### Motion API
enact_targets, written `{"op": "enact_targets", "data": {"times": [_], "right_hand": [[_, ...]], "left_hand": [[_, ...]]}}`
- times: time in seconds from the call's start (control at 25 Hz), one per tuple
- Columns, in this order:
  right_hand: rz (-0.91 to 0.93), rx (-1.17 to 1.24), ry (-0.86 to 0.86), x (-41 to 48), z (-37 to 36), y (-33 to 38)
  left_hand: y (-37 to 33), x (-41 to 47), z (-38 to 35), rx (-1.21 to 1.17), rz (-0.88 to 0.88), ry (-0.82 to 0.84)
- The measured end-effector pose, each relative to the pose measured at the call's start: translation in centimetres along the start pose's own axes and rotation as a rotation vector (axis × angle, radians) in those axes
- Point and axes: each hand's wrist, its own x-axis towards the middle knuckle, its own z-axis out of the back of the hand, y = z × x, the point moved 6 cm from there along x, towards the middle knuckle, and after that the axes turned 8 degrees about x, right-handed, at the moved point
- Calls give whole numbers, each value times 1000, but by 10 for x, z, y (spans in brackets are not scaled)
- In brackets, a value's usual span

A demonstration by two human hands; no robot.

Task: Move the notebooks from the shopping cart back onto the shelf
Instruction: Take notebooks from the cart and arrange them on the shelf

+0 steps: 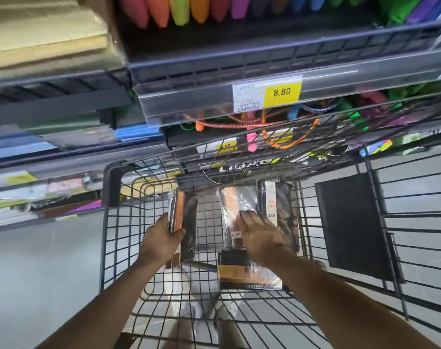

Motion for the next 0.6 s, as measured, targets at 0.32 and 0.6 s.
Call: {"op": "enact_targets", "data": {"times": [0.32, 0.6], "right_hand": [[-120, 20, 55, 20, -24, 16], [53, 258, 34, 32, -15, 53]], "left_hand": [[13, 5, -9, 19, 41, -53], [15, 5, -11, -4, 45, -39]]}}
